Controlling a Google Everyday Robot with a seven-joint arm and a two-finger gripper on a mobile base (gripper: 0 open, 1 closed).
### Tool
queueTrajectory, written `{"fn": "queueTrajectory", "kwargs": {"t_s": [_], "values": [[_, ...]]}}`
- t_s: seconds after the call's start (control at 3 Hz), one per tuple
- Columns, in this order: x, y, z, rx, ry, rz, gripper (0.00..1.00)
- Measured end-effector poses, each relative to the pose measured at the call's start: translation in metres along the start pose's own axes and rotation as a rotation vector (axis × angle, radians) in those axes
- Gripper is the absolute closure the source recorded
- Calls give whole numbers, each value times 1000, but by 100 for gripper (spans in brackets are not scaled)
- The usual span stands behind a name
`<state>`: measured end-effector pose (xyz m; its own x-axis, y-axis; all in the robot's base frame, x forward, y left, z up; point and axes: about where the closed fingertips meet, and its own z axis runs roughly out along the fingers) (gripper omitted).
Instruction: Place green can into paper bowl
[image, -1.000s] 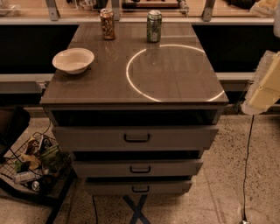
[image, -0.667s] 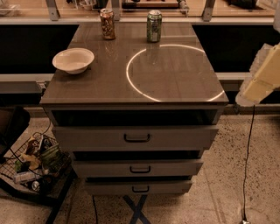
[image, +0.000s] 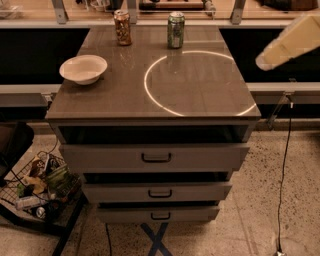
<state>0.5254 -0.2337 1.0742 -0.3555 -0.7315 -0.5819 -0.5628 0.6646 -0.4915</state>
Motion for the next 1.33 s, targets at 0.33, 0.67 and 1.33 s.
{"fn": "queueTrajectory", "kwargs": {"t_s": [0.33,0.67,1.33], "values": [[-27,-31,54,-4,-183,142,0],[-74,-68,100,25,-388,217,0],[-85,-90,101,87,-452,240,0]]}}
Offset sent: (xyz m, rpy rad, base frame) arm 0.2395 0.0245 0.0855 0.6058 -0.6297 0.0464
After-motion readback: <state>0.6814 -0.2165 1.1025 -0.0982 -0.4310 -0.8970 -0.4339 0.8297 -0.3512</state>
